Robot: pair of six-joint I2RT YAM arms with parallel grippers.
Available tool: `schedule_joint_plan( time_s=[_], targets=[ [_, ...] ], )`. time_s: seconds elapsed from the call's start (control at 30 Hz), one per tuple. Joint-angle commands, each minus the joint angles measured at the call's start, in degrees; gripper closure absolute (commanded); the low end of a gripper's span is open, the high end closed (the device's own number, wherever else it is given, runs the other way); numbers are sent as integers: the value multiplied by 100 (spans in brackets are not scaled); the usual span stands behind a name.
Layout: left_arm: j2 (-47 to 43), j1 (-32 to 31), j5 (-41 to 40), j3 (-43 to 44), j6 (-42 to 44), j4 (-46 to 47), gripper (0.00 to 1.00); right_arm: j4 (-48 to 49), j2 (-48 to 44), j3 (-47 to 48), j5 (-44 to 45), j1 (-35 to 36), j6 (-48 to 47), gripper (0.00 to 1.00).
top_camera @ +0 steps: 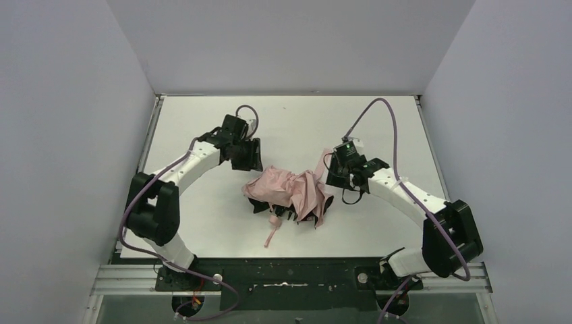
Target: Put away the umbrella
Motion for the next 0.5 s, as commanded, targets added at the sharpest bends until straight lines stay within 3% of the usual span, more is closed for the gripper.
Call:
schedule_joint_plan(
  time_s=[0.0,0.13,0.3,0.47],
  targets=[
    [-594,164,-225,-189,255,-207,54,-654,-315,109,214,-190,-696,62],
    [-825,212,-569,-537,220,-200,54,-903,-300,62,175,-200,-871,63],
    [-682,192,-793,-965,21,-10,68,-965,-122,-85,104,-193,-856,66],
    [-413,-99,-710,-1251,-145,386,71,-599,73,-291,-170,-44,-706,67]
  ],
)
